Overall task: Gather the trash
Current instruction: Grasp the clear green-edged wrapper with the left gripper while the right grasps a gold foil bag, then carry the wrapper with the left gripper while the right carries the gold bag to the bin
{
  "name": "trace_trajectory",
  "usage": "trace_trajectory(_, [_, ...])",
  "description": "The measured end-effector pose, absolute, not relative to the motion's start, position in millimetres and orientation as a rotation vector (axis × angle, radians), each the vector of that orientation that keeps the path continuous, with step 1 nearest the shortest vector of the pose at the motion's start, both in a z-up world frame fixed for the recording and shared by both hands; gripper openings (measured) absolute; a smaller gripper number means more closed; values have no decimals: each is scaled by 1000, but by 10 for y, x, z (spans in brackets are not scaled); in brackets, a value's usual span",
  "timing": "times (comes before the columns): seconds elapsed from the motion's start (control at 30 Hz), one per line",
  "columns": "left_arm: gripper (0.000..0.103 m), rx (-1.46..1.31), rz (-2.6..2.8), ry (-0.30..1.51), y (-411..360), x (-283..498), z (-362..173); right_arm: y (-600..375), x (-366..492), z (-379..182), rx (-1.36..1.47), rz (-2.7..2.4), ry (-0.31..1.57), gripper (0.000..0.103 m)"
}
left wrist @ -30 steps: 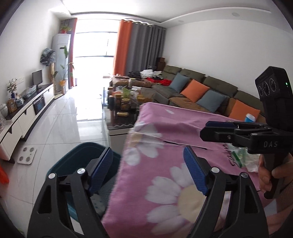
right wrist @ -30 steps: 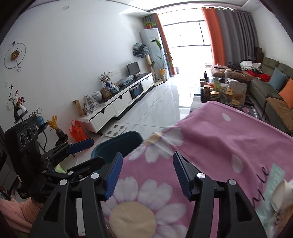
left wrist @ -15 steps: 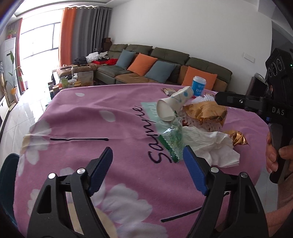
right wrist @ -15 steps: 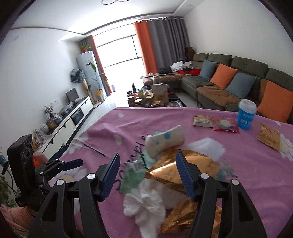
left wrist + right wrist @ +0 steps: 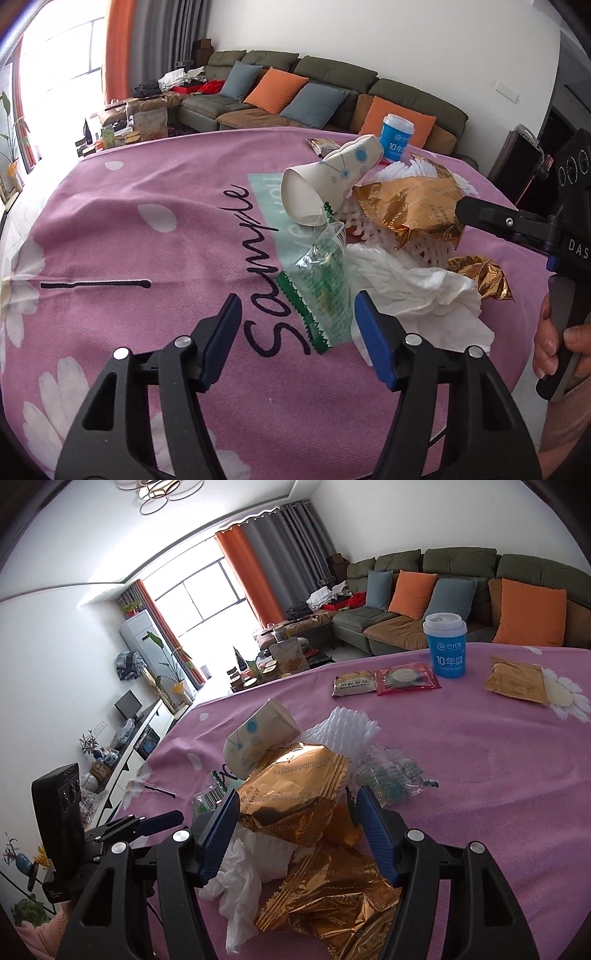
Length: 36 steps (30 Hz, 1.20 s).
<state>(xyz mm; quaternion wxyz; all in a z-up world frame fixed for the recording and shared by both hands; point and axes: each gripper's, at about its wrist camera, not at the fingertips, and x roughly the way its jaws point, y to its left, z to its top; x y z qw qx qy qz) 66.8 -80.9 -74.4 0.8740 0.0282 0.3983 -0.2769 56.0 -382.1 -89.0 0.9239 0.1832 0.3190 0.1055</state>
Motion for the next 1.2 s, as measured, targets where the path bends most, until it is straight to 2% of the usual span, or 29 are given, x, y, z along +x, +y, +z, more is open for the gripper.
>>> trace_trajectory(0.1, [55, 57, -579, 865, -850, 736, -768, -3820, 599, -907, 402, 229, 658, 63])
trace_trajectory(0.17, [52, 72, -564, 881, -880, 769, -778, -3830, 621, -917, 417, 234, 662, 53])
trace_trajectory(0.23, [47, 75, -568, 891, -896, 788, -788, -3851, 627, -930, 430, 238, 663, 48])
trace_trajectory(0.3, [35, 69, -587, 895, -906, 803, -786, -3868, 631, -933, 437, 240, 664, 41])
trace_trajectory(0.33, [32, 65, -595, 898, -913, 804, -787, -3872, 627, -933, 435, 241, 665, 37])
trace_trajectory(0.4, [31, 70, -596, 895, -923, 805, -789, -3883, 618, -928, 430, 247, 666, 36])
trace_trajectory(0.47, [29, 67, -596, 894, -931, 805, -790, -3886, 596, -909, 425, 253, 659, 31])
trace_trajectory(0.57, [17, 43, -621, 897, -916, 804, -793, -3887, 568, -887, 419, 260, 654, 24])
trace_trajectory(0.97, [13, 35, -607, 852, -782, 708, -709, -3762, 449, -718, 366, 304, 617, 14])
trace_trajectory(1.2, [12, 10, -597, 806, -560, 598, -576, -3663, 369, -543, 342, 343, 573, 13])
